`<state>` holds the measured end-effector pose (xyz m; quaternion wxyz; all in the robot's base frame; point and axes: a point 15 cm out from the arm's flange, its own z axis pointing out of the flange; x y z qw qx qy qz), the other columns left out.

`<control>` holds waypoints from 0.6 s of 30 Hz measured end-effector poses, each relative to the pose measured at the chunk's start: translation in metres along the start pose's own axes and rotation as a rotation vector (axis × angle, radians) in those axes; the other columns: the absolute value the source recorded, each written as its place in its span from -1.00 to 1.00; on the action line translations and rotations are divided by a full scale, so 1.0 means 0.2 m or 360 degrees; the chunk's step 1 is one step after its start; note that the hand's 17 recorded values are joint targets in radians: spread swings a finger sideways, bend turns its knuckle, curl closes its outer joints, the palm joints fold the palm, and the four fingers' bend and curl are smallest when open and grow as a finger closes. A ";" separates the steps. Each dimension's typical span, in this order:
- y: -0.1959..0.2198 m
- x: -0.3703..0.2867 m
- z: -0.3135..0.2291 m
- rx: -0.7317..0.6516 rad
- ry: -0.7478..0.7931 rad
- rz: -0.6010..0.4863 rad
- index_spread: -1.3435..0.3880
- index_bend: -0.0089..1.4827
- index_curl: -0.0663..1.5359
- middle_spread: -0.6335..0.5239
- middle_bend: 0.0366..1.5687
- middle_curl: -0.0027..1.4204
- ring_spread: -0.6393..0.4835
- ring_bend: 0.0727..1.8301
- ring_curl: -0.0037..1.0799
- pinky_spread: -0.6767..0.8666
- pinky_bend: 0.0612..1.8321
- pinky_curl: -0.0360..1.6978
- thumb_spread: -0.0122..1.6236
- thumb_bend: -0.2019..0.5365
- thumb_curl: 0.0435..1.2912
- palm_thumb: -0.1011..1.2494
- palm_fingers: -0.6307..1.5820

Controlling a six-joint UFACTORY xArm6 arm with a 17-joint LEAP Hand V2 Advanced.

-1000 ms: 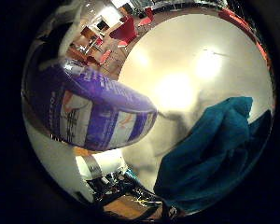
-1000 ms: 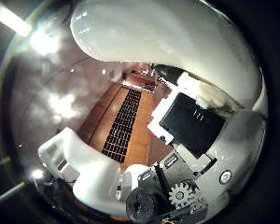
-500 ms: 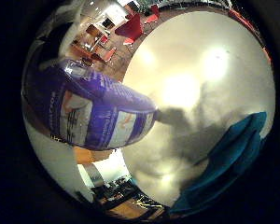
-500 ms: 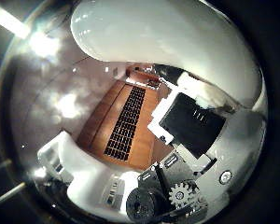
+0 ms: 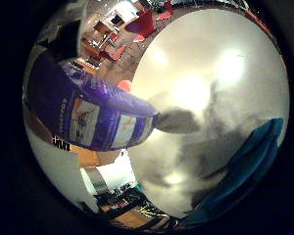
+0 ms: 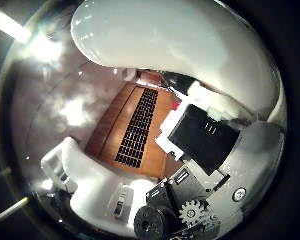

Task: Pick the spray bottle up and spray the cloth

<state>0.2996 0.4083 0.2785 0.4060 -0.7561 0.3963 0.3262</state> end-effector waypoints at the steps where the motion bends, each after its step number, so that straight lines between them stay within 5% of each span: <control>1: 0.00 0.00 0.00 -0.0003 0.0000 0.0000 0.20 -0.49 -0.13 -0.13 0.28 -0.21 -0.26 0.27 0.08 -0.67 0.11 0.04 0.12 -0.52 -0.08 0.38 0.43; 5: 0.01 0.01 0.00 -0.0009 0.0004 0.0011 0.13 -0.75 -0.16 -0.16 0.14 -0.21 -0.29 0.27 0.05 -0.73 0.06 -0.03 0.15 -0.52 -0.11 0.38 0.26; 9: 0.03 0.01 0.00 -0.0041 0.0012 0.0007 0.10 -0.70 -0.16 -0.16 -0.05 -0.23 -0.27 0.20 0.02 -0.62 -0.06 -0.03 0.26 -0.53 -0.19 0.33 -0.04; 13: 0.07 0.03 0.00 -0.0123 0.0059 0.0013 0.14 -0.62 -0.18 -0.09 -0.23 -0.29 -0.17 0.01 -0.07 -0.29 -0.23 -0.05 0.31 -0.54 -0.26 0.25 -0.30; 18: 0.07 0.03 -0.01 -0.0132 0.0071 0.0016 0.21 -0.65 -0.27 0.05 -0.39 -0.38 0.02 -0.18 -0.22 0.19 -0.36 -0.18 0.33 -0.52 -0.33 0.19 -0.32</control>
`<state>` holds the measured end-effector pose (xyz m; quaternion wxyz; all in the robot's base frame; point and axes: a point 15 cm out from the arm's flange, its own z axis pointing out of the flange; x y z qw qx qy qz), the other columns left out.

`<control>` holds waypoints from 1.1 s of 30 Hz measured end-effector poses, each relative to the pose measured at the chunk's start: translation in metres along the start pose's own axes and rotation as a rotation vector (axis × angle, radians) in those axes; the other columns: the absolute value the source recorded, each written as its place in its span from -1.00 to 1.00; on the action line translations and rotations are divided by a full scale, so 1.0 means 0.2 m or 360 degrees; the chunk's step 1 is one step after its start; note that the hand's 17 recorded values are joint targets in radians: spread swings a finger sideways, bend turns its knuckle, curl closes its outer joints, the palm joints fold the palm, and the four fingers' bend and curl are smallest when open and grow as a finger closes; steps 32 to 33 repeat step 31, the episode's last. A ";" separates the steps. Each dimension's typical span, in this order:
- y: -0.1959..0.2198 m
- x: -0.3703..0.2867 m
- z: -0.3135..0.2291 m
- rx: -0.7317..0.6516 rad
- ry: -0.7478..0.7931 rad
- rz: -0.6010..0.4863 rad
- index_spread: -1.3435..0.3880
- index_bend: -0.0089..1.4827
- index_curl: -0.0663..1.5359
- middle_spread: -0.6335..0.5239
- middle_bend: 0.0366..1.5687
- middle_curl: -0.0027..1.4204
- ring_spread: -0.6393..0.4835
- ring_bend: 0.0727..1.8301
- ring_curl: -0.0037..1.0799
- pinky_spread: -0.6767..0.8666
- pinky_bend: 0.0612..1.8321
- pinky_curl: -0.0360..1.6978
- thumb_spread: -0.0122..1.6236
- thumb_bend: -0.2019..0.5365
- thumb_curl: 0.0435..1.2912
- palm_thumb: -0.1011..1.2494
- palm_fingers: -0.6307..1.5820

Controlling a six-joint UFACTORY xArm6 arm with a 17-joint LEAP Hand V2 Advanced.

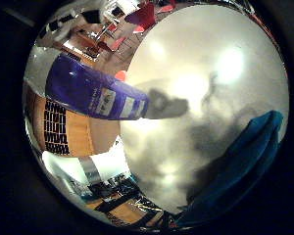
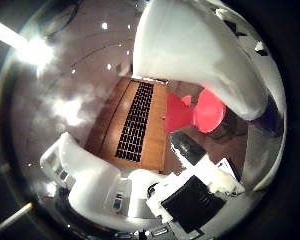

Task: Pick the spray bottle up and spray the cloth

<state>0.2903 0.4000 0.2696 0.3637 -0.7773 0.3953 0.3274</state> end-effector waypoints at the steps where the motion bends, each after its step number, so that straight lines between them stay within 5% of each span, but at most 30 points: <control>1: 0.00 0.00 0.00 0.0001 0.0001 0.0004 0.22 -0.66 -0.29 0.06 -0.42 -0.39 0.05 -0.21 -0.24 0.25 -0.38 -0.20 0.33 -0.52 -0.34 0.19 -0.31; 33: -0.03 -0.04 -0.50 0.0098 0.0185 -0.0063 0.30 -0.76 -0.49 0.19 -0.65 -0.45 0.26 -0.45 -0.43 0.42 -0.52 -0.52 0.31 -0.52 -0.44 0.12 -0.22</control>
